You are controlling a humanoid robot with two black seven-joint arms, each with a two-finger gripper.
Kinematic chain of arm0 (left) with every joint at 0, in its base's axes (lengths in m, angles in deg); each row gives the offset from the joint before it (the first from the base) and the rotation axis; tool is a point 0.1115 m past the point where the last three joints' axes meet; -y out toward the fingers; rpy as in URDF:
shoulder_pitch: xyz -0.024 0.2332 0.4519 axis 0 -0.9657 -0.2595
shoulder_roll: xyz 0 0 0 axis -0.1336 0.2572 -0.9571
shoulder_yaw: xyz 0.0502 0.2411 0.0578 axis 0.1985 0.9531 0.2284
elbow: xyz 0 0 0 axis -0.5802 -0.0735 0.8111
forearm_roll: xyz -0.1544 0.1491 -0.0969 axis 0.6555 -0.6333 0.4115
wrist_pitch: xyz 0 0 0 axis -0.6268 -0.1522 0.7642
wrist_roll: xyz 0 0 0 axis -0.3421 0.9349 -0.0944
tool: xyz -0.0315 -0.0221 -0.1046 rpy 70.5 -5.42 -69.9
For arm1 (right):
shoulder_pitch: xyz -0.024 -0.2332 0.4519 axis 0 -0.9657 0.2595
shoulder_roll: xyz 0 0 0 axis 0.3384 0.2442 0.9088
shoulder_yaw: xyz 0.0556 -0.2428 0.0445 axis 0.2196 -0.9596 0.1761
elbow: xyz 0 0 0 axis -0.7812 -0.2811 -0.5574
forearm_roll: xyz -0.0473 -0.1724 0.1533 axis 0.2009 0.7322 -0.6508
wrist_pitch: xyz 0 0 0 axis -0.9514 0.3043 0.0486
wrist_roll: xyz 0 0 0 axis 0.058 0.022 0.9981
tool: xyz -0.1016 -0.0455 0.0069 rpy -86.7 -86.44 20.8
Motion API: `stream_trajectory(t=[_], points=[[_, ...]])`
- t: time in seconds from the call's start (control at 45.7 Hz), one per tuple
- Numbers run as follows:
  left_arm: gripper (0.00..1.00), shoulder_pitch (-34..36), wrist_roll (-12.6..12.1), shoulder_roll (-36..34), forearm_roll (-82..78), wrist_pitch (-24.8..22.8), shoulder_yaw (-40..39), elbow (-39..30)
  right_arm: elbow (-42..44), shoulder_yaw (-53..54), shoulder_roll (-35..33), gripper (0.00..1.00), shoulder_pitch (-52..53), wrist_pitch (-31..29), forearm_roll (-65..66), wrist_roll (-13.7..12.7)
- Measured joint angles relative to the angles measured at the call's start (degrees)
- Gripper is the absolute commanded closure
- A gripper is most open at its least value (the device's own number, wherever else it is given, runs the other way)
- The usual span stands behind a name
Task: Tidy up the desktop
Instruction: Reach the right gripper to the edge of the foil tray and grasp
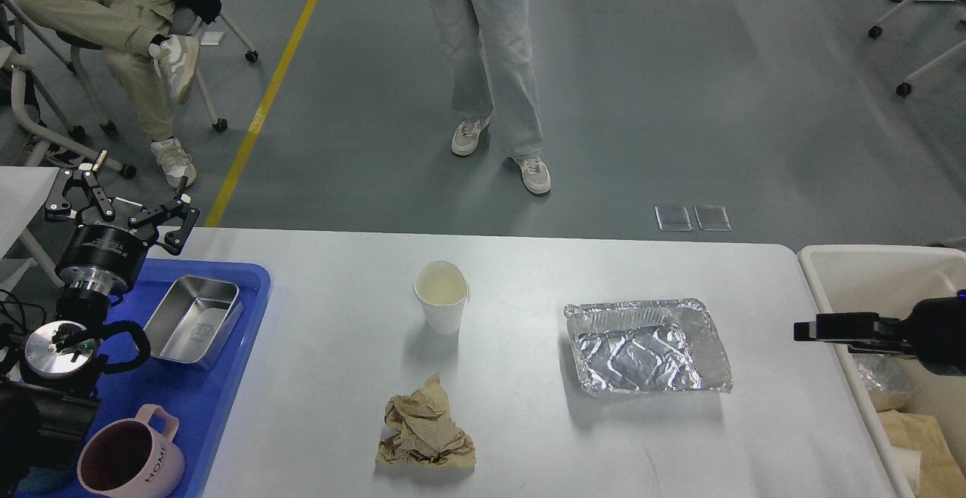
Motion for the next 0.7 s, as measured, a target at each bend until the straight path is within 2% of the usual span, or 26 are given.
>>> stream_trajectory(t=[0.416, 0.547, 0.7], points=[[0.03, -0.51, 0.0, -4.04, 0.06, 0.0, -1.03, 0.0, 13.56, -11.9, 19.78, 0.0, 2.6, 10.78, 5.03, 0.96], [0.03, -0.51, 0.0, -5.26, 0.07, 0.0, -1.06, 0.0, 17.58, -16.63, 24.38, 0.0, 5.19, 13.69, 5.34, 1.36], [0.03, -0.57, -0.09, -5.94, 0.07, 0.0, -1.14, 0.0, 21.07, -19.0, 27.62, 0.0, 6.94, 14.43, 5.31, 1.46]])
